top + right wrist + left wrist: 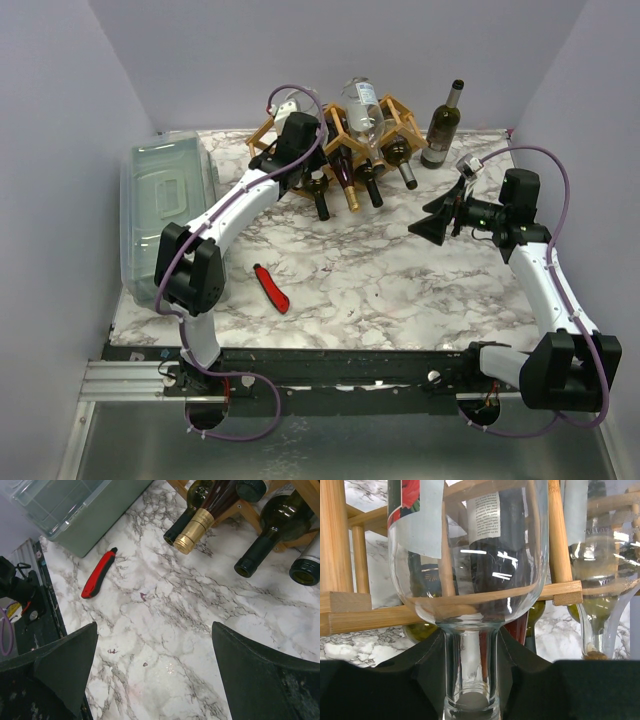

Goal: Take the wine bottle off the wine rack
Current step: Pick up the wine bottle from the wine rack, then place the wine bottle at the center of the board.

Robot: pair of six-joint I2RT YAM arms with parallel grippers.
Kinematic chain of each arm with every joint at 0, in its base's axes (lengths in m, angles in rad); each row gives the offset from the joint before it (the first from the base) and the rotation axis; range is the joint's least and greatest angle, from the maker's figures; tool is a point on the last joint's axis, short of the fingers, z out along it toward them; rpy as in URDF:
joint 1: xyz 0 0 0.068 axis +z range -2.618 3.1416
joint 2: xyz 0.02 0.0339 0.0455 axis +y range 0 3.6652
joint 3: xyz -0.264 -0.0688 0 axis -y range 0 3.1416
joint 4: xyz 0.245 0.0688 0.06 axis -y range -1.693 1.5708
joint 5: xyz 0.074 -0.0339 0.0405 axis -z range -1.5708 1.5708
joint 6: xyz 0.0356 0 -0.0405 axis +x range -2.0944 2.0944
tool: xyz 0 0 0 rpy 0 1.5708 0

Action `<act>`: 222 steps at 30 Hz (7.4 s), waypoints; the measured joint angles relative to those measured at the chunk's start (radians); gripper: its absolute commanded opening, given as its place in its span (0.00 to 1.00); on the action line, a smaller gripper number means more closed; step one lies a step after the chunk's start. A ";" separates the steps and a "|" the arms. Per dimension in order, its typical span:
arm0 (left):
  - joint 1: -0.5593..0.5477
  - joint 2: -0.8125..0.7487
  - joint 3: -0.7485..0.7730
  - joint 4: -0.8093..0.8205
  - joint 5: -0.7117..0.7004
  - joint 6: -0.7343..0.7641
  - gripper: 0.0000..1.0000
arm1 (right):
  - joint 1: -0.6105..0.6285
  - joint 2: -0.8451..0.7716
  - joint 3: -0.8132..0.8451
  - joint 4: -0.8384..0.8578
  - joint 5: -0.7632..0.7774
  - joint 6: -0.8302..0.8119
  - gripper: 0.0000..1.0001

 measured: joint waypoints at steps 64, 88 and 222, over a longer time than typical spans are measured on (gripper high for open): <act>-0.007 -0.553 -0.353 -0.113 0.230 0.238 0.00 | 0.000 -0.002 0.000 -0.021 0.004 -0.019 0.99; -0.036 -0.848 -0.497 -0.513 0.552 0.322 0.00 | 0.000 -0.008 0.000 -0.108 -0.096 -0.178 0.99; -0.326 -0.196 -0.170 -0.951 0.704 0.609 0.00 | 0.645 0.034 -0.129 -0.116 0.112 -0.810 0.99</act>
